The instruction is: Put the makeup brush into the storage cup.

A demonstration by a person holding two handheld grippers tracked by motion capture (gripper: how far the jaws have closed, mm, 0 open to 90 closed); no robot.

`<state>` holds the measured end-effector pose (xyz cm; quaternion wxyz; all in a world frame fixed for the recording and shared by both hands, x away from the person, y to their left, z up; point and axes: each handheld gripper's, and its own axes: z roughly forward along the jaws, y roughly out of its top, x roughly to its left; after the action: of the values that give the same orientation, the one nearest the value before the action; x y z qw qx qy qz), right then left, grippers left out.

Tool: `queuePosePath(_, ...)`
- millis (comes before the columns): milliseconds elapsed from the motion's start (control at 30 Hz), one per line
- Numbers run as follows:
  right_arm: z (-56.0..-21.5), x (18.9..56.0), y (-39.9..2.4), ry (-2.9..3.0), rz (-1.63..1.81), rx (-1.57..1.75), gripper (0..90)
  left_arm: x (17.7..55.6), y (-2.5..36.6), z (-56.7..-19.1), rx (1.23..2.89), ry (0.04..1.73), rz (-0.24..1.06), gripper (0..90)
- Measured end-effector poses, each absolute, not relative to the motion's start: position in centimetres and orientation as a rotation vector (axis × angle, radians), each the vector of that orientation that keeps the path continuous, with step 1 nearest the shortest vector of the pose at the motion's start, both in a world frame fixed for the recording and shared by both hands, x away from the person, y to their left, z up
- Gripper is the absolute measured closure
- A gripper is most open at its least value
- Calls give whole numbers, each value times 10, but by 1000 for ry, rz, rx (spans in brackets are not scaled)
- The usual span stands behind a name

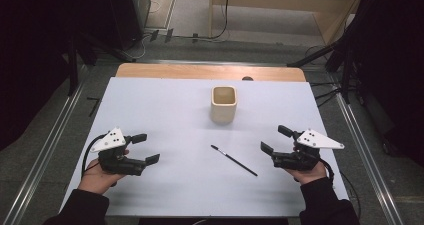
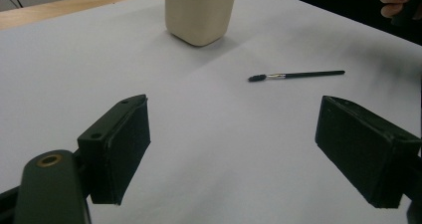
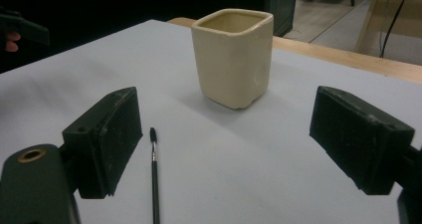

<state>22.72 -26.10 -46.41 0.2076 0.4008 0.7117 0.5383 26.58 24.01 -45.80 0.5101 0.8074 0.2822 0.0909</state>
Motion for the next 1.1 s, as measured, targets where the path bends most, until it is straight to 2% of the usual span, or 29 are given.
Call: queuePosePath(1100, -466, 246, -216, 2057, 1517, 997, 141, 266, 239, -459, 1952, 679, 205, 148)
